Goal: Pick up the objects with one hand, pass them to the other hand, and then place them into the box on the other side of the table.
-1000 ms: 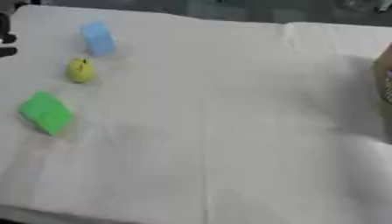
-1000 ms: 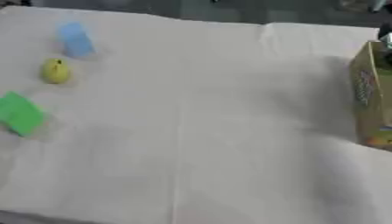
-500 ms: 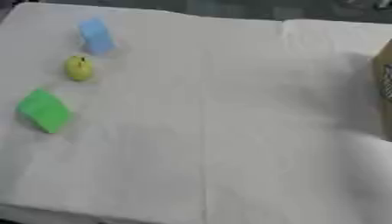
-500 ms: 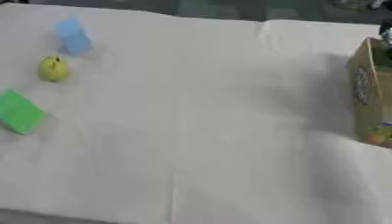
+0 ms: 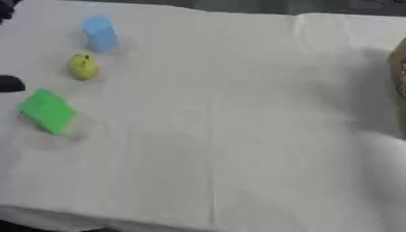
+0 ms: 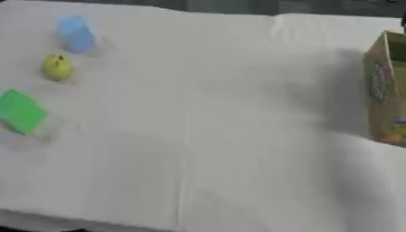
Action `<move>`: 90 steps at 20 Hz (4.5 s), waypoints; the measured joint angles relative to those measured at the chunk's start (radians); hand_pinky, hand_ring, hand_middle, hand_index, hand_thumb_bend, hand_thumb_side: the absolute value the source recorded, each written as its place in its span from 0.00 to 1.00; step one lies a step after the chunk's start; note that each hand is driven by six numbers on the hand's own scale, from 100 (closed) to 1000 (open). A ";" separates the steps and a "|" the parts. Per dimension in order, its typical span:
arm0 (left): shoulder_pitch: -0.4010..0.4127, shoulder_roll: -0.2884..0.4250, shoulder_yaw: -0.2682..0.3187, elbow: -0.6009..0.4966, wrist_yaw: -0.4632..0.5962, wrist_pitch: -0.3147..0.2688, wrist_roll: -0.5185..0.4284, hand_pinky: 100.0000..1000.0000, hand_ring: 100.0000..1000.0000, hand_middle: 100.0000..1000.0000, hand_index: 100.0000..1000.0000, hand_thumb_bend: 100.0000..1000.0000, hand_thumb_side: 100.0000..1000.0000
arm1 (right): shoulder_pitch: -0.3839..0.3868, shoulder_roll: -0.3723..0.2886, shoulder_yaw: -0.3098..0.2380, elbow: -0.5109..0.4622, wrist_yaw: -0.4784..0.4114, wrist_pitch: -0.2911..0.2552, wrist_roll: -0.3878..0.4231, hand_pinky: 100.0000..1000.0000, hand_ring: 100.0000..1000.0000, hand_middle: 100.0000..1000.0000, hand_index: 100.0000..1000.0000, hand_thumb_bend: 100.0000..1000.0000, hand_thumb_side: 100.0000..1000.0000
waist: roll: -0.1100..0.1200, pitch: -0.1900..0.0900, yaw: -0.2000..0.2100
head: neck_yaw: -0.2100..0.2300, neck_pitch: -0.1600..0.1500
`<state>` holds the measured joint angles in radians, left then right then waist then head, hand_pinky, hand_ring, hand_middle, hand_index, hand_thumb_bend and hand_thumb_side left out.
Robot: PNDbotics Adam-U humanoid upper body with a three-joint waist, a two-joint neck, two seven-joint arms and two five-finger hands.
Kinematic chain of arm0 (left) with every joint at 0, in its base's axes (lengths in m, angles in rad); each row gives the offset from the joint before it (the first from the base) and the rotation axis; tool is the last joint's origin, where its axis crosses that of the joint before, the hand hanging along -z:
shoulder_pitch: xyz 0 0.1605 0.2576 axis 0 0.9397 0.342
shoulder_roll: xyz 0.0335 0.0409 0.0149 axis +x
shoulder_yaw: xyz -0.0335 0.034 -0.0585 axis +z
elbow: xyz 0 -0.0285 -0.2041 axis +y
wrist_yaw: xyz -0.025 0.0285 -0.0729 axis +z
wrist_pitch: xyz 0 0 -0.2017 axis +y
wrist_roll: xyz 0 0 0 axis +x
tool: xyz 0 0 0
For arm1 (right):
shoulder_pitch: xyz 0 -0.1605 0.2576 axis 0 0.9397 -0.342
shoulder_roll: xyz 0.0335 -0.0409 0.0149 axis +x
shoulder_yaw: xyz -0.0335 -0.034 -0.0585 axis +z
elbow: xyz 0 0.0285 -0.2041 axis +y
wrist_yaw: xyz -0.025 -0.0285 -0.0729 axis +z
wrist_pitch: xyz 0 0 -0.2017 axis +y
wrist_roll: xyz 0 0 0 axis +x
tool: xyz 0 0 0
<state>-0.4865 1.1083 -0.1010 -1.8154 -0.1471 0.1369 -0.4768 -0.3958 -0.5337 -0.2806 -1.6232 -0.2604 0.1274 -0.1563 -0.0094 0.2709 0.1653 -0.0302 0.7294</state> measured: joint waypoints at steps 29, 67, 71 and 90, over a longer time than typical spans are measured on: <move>-0.283 -0.080 -0.235 0.229 -0.354 -0.251 -0.297 0.82 0.78 0.71 0.74 0.76 0.00 | 0.009 0.000 0.024 0.015 0.005 0.001 0.029 0.93 0.85 0.89 0.89 0.16 0.25 | 0.002 -0.008 -0.003 | 0.071 0.013; -0.429 -0.323 -0.327 0.726 -0.649 -0.517 -0.226 0.75 0.71 0.61 0.71 0.68 0.00 | 0.018 0.000 0.029 0.027 0.010 0.002 0.039 0.93 0.85 0.89 0.89 0.17 0.26 | 0.002 -0.008 -0.015 | 0.096 0.008; -0.429 -0.323 -0.327 0.733 -0.651 -0.532 -0.200 0.72 0.67 0.58 0.67 0.62 0.00 | 0.018 0.000 0.029 0.027 0.010 0.002 0.039 0.93 0.85 0.89 0.89 0.16 0.26 | 0.002 -0.008 -0.016 | 0.099 0.008; -0.277 -0.204 -0.218 0.340 -0.277 -0.342 -0.149 0.62 0.51 0.42 0.54 0.30 0.00 | 0.016 0.000 0.029 0.027 0.010 0.000 0.039 0.93 0.85 0.89 0.89 0.15 0.26 | 0.002 -0.008 -0.014 | 0.099 0.008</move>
<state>-0.7635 0.9048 -0.3188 -1.4755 -0.4237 -0.2046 -0.6261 -0.3796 -0.5337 -0.2515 -1.5963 -0.2508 0.1274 -0.1177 -0.0077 0.2626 0.1514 0.0688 0.7373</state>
